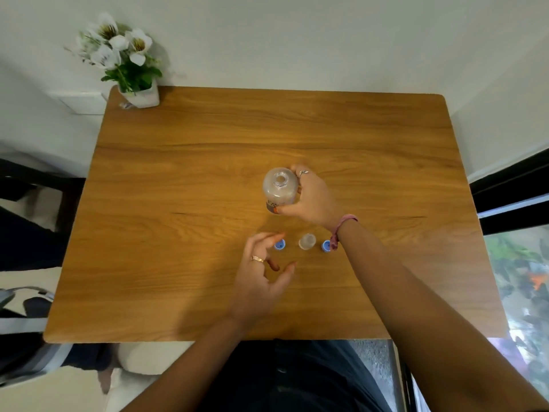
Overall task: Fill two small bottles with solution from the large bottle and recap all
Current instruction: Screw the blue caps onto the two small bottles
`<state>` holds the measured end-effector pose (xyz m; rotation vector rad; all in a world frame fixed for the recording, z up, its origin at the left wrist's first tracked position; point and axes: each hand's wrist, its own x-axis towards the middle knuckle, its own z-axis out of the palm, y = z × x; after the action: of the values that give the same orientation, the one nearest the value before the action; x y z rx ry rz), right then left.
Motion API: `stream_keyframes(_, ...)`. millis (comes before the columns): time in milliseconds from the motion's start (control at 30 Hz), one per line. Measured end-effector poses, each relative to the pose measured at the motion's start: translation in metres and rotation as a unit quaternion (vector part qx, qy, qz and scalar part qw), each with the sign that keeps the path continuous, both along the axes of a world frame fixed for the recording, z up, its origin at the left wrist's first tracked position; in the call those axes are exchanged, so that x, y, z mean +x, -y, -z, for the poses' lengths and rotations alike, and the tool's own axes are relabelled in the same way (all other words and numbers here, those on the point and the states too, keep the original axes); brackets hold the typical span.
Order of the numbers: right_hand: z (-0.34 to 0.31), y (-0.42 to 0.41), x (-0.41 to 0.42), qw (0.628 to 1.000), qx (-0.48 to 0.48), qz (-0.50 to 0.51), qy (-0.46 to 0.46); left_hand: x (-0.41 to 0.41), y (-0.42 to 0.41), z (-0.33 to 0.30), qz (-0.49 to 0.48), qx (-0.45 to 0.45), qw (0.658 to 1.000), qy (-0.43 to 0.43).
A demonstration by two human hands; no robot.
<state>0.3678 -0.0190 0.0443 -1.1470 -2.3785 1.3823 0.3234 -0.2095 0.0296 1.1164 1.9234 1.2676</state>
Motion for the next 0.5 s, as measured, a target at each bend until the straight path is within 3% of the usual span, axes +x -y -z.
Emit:
stream_keyframes(367, -0.002, 0.012, -0.003, 0.997, -0.046, 0.022, 0.053, -0.063, 0.022, 0.011, 0.005, -0.020, 0.999, -0.030)
stream_keyframes(500, -0.017, 0.012, 0.002, 0.991, -0.023, 0.037, 0.128, -0.071, 0.021, 0.016, 0.018, -0.028, 0.999, -0.040)
